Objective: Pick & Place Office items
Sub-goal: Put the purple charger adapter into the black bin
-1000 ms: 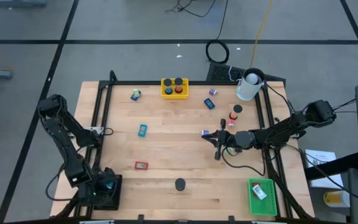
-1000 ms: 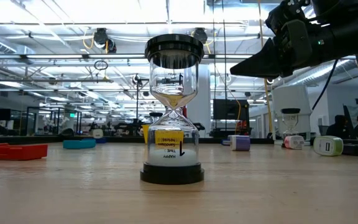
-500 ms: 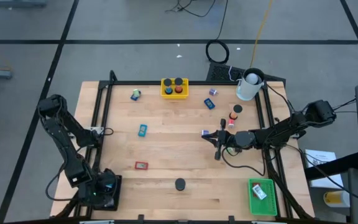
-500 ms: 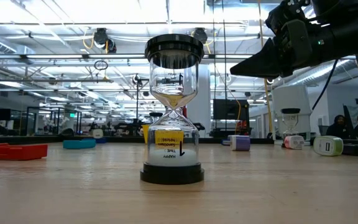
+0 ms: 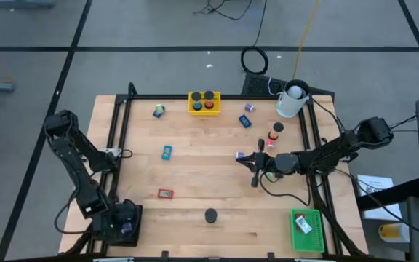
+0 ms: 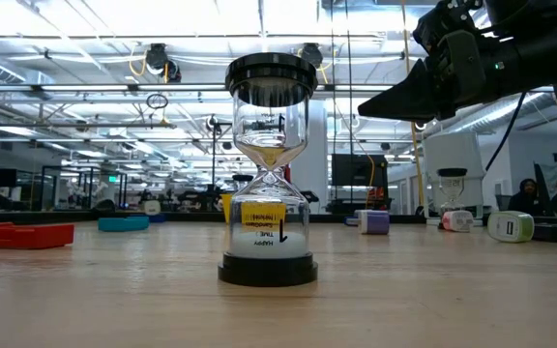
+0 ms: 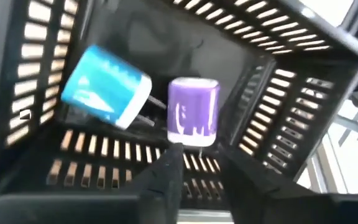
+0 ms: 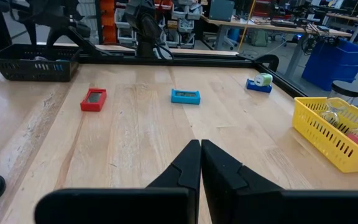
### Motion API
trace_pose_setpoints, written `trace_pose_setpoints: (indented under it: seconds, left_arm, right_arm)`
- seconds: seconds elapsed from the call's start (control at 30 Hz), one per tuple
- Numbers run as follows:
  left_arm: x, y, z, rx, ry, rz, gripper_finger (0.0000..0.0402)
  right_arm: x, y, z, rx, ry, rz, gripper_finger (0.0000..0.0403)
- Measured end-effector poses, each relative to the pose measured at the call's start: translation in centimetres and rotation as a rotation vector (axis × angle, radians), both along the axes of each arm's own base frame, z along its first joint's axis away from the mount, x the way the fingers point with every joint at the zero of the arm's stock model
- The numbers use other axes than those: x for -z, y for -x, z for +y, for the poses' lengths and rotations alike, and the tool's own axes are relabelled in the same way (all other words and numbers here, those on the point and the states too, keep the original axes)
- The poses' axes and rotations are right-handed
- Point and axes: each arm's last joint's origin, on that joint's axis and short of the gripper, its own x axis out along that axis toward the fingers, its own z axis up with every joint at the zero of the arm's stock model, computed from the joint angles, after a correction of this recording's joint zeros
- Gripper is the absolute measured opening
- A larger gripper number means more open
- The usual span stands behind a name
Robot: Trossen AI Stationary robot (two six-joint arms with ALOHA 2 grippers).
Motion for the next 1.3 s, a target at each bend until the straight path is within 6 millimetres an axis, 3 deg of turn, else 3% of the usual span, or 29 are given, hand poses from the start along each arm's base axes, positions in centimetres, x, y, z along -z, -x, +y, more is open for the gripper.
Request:
trace_pose_setpoints:
  seconds: [0.23,0.6,0.77,0.9,1.07,1.3]
  left_arm:
    - [-1.4,-0.7,1.0,0.067,0.035,-0.104,0.0009]
    - [-2.4,-3.8,3.6,0.130,-0.020,-0.300,0.0039]
    - [-2.5,-6.0,5.2,0.227,-0.103,-0.420,0.0015]
    - [-2.6,-8.1,7.2,0.299,-0.222,-0.536,0.0007]
    - [-2.5,-10.8,10.3,0.359,-0.229,-0.794,0.0004]
    - [-1.7,-11.9,15.5,0.302,-0.427,-1.226,0.0005]
  right_arm:
    - [0.0,0.0,0.0,-0.004,0.024,0.005,0.0008]
    - [-0.5,-0.1,0.0,-0.003,0.016,-0.042,0.0008]
    - [-0.7,-0.2,-0.3,0.011,0.012,-0.067,0.0008]
    - [-0.6,-0.2,-0.6,0.023,0.013,-0.061,0.0008]
    - [-0.7,-0.2,-0.6,0.022,0.017,-0.065,0.0008]
    - [-0.7,-0.2,-0.6,0.022,0.017,-0.066,0.0008]
